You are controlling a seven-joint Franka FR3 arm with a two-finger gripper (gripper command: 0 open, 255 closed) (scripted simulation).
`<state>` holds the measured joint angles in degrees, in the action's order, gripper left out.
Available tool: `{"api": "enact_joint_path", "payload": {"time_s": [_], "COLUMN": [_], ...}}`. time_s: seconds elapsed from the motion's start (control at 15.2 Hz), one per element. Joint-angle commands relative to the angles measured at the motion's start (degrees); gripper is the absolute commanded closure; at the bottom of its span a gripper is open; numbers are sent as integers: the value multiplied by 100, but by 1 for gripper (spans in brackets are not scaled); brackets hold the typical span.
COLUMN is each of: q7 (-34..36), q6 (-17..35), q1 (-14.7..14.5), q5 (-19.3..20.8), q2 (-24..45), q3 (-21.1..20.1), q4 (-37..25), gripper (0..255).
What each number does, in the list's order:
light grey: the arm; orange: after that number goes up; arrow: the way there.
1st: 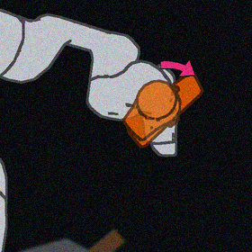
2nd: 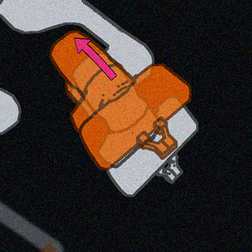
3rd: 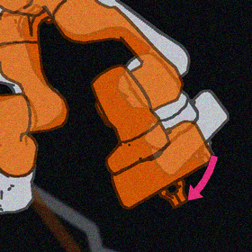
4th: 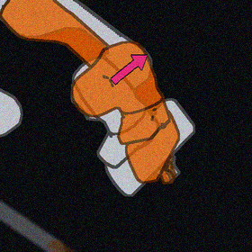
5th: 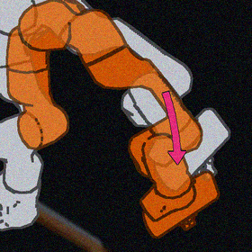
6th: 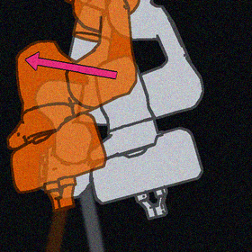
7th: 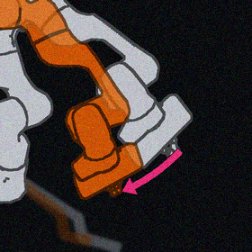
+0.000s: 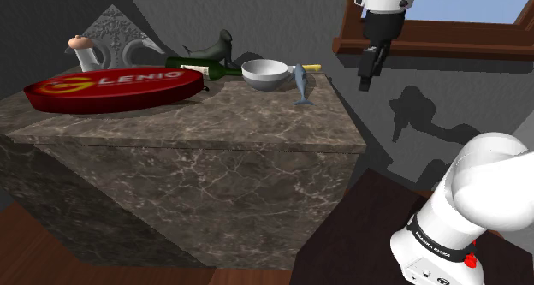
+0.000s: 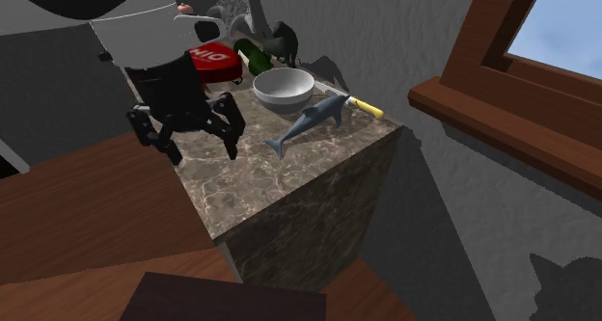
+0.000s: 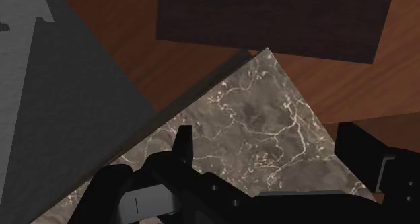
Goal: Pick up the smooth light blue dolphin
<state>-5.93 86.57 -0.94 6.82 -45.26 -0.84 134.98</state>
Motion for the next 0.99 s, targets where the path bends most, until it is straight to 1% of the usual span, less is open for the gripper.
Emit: {"api": "enact_joint_path", "payload": {"time_s": [0.0,0.46,0.92], "q7": [0,1092,2125], "q6": [0,1017,1683], "q1": [0,394,755], "q5": [0,10,151], "q2": [0,1421,2854], "q3": [0,-153,-191], "q4": [0,-537,-1433], "gripper": [0,0,0]}}
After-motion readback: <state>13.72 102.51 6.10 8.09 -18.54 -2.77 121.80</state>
